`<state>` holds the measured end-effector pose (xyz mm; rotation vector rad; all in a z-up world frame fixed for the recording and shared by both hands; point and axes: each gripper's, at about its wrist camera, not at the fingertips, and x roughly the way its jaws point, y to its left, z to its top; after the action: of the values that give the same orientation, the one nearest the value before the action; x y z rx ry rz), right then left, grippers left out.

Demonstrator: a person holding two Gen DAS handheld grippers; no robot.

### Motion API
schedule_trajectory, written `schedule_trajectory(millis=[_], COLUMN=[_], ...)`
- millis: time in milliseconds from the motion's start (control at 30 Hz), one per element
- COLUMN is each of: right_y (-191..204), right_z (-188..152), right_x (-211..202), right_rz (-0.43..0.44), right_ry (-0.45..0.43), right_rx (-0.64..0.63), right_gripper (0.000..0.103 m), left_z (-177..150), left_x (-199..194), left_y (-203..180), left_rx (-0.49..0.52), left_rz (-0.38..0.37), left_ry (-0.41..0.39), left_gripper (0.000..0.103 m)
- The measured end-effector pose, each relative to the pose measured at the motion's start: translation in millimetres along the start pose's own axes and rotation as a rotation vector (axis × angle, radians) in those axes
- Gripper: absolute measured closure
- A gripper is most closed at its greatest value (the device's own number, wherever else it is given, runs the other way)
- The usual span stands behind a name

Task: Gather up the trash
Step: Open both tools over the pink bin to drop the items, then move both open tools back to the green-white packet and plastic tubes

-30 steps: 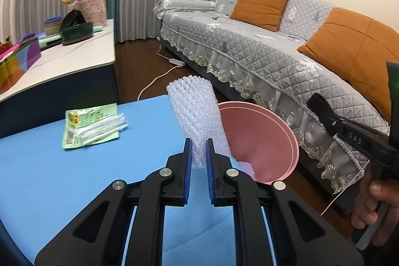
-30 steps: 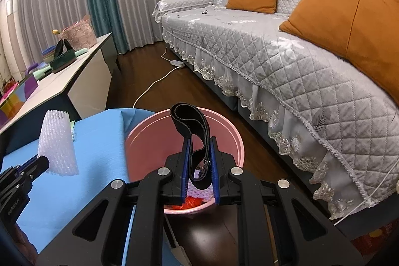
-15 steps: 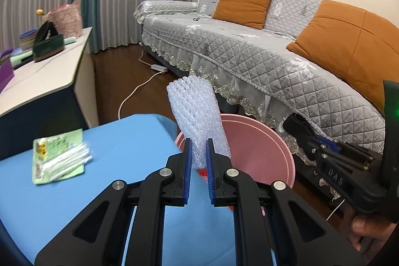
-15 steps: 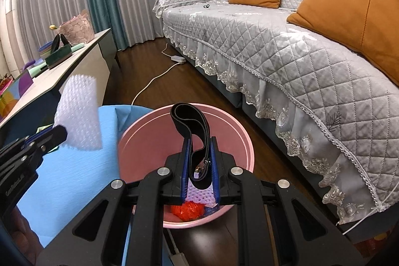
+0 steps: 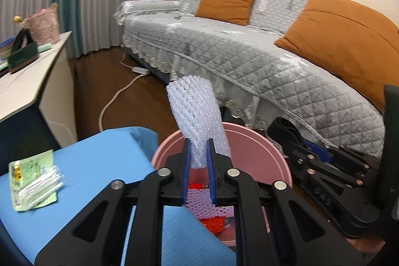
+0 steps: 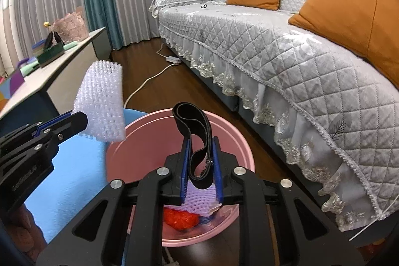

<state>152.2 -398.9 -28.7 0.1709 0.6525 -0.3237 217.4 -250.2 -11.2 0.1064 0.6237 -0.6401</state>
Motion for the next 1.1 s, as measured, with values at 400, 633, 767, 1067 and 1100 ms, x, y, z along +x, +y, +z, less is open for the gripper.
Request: schedule_trajectory(millis=[400, 633, 767, 1067, 1100], right_y=[14, 69, 110, 204, 212], right_z=[5, 13, 13, 3, 1], right_x=[-5, -23, -29, -24, -22], right_rz=[-0.016, 0.070, 0.135, 0.277, 0.290], right_ry=[-0.004, -0.037, -0.048, -0.021, -0.014], right_rx=[0.005, -0.026, -0.047, -0.119, -0.122], right_gripper=[0.051, 0.051, 0.051, 0.048, 0.047], left_z=[-8, -23, -34, -61, -65], left_x=[-36, -72, -96, -146, -150], left_y=[36, 88, 126, 230, 240], left_rx=[-0.080, -0.191, -0.222, -0.397, -0.412], left_rz=[0.022, 0.110, 0.189, 0.389, 0.406], left_ry=[-0.030, -0.059, -0.068, -0.101, -0.102], left_gripper=[0.074, 0.074, 0.074, 0.074, 0.074])
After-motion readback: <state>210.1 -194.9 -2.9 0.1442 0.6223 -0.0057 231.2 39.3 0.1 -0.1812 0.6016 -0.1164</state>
